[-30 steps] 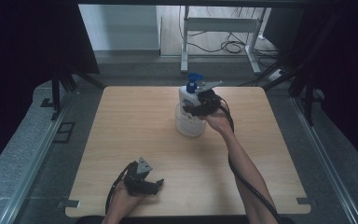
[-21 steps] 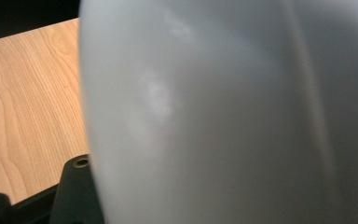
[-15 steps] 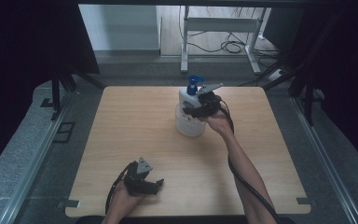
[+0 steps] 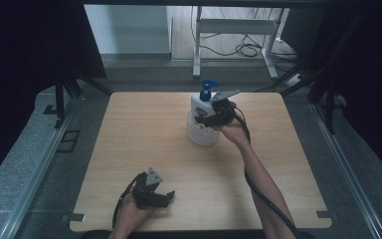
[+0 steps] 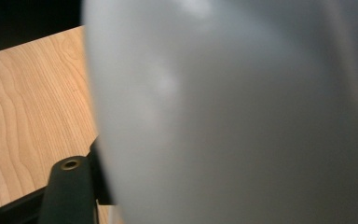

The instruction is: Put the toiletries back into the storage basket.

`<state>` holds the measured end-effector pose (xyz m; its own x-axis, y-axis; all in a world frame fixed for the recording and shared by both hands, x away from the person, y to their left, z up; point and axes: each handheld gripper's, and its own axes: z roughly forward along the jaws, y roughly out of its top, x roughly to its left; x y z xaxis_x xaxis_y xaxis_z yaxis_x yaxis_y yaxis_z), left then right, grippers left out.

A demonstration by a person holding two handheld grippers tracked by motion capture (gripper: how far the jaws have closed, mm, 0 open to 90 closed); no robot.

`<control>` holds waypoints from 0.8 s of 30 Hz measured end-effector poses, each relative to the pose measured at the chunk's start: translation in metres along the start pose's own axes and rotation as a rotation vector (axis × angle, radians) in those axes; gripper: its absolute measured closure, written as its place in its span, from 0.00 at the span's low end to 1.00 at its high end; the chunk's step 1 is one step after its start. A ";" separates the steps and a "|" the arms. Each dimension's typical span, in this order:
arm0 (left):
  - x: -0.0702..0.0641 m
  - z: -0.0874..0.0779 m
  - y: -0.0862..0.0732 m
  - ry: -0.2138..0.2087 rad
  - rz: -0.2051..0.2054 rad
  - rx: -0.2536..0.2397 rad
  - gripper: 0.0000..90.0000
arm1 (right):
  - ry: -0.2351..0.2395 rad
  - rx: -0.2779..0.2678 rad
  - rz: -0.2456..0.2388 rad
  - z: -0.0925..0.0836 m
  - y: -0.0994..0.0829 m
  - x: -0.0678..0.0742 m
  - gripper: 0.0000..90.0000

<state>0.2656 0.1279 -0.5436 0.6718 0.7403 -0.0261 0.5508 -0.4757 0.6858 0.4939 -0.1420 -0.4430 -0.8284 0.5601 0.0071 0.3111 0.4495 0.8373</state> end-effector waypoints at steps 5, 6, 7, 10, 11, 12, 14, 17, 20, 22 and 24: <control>0.000 0.000 0.000 0.001 0.001 0.001 0.13 | -0.010 -0.006 -0.013 -0.003 0.003 0.002 0.28; 0.000 0.000 0.000 0.001 0.001 0.001 0.13 | -0.011 -0.011 -0.011 -0.003 0.004 0.003 0.26; 0.000 0.000 0.000 0.001 0.001 0.001 0.13 | -0.011 -0.011 -0.011 -0.003 0.004 0.003 0.26; 0.000 0.000 0.000 0.001 0.001 0.001 0.13 | -0.021 -0.015 -0.010 -0.006 0.007 0.003 0.24; 0.000 0.000 0.000 0.001 0.001 0.001 0.13 | -0.025 -0.020 -0.014 -0.007 0.008 0.004 0.22; 0.000 0.000 0.000 0.001 0.001 0.001 0.13 | -0.027 -0.022 -0.014 -0.008 0.008 0.004 0.22; 0.000 0.000 0.000 0.000 0.001 0.000 0.13 | -0.027 -0.024 -0.014 -0.009 0.009 0.005 0.21; 0.000 0.000 0.000 0.001 0.001 0.000 0.13 | -0.028 -0.033 -0.019 -0.012 0.012 0.006 0.20; 0.000 0.000 0.000 0.001 0.001 0.000 0.13 | -0.030 -0.031 -0.030 -0.015 0.015 0.008 0.17; 0.000 0.000 0.000 0.001 0.001 0.000 0.13 | -0.028 -0.027 -0.031 -0.016 0.016 0.009 0.17; 0.000 0.000 0.000 0.001 0.001 0.001 0.13 | -0.033 -0.029 -0.038 -0.019 0.017 0.009 0.16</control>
<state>0.2656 0.1279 -0.5435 0.6721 0.7400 -0.0246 0.5506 -0.4773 0.6848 0.4828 -0.1422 -0.4185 -0.8234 0.5659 -0.0432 0.2651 0.4508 0.8524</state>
